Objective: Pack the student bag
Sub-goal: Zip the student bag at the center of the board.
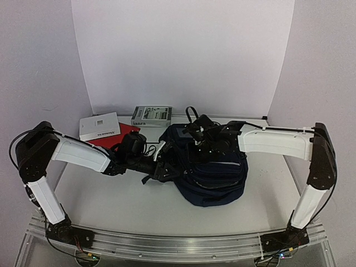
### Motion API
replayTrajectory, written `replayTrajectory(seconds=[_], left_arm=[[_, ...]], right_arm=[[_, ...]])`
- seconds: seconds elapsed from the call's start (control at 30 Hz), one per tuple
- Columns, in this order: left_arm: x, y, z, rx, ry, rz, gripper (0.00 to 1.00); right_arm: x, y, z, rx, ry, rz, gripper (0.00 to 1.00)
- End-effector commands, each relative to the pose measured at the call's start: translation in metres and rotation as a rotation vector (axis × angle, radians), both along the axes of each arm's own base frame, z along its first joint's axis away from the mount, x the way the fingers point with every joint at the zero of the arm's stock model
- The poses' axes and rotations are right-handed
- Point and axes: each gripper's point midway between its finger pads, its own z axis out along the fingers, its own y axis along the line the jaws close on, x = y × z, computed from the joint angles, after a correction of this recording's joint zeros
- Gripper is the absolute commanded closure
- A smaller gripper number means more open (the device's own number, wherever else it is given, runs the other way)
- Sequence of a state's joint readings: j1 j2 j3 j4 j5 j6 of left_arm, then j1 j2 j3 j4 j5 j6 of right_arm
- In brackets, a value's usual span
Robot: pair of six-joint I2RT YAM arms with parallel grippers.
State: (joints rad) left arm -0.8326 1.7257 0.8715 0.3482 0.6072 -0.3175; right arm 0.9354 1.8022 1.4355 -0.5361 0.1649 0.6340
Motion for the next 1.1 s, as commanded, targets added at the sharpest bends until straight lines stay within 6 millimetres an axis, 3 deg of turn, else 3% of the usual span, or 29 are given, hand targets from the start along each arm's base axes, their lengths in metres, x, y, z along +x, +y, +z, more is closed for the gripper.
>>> replayTrajectory(seconds=[0.0, 0.53, 0.67, 0.8, 1.07], left_arm=[[0.008, -0.02, 0.02, -0.088, -0.044, -0.018, 0.64], [0.027, -0.042, 0.002, -0.092, -0.067, 0.035, 0.67], [0.025, -0.046, 0.002, -0.091, -0.062, 0.027, 0.78], [0.02, -0.048, 0.002, -0.091, -0.049, 0.017, 0.97], [0.007, -0.042, 0.01, -0.075, -0.019, 0.001, 1.0]], right_arm=[[0.019, 0.01, 0.065, 0.195, -0.133, -0.027, 1.0], [0.015, 0.012, 0.063, 0.251, -0.115, -0.018, 1.0], [0.016, 0.01, 0.063, 0.256, -0.116, -0.022, 1.0], [0.016, 0.009, 0.059, 0.26, -0.112, -0.028, 1.0], [0.024, 0.002, 0.056, 0.255, -0.128, -0.091, 1.0]])
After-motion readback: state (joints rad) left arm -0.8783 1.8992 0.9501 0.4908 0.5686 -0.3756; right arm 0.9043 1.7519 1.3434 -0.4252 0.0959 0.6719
